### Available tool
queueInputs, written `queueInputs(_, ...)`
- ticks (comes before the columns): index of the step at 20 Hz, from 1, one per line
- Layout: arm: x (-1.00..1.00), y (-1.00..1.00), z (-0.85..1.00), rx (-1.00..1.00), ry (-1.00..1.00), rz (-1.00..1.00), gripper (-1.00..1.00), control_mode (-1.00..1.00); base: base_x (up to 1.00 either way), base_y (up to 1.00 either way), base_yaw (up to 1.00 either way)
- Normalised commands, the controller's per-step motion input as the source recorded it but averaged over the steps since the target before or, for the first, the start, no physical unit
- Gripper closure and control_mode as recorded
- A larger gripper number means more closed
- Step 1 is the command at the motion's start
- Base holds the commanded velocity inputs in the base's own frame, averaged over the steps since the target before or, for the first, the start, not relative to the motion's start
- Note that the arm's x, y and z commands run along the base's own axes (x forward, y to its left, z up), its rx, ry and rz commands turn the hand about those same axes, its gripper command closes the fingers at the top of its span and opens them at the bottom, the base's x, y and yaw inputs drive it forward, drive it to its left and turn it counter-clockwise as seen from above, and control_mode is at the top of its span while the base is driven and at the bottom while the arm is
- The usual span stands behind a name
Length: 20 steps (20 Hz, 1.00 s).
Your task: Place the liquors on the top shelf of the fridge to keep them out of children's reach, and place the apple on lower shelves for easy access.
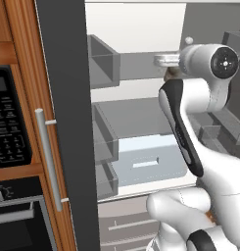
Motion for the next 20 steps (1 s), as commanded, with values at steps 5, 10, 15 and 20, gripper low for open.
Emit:
queueInputs(5, 0.64, -0.22, 0.00, 0.04, 0.02, 0.04, 1.00, -1.00, 0.00, 0.00, 0.00)
queueInputs(10, 0.59, -0.04, 0.00, 0.00, 0.09, 0.05, 1.00, -1.00, 0.00, 0.00, 0.00)
queueInputs(15, 0.62, 0.00, 0.00, 0.00, 0.13, 0.04, 1.00, -1.00, 0.00, 0.00, 0.00)
queueInputs(20, 0.67, 0.00, 0.00, 0.00, 0.10, 0.03, 1.00, -1.00, 0.00, 0.00, 0.00)
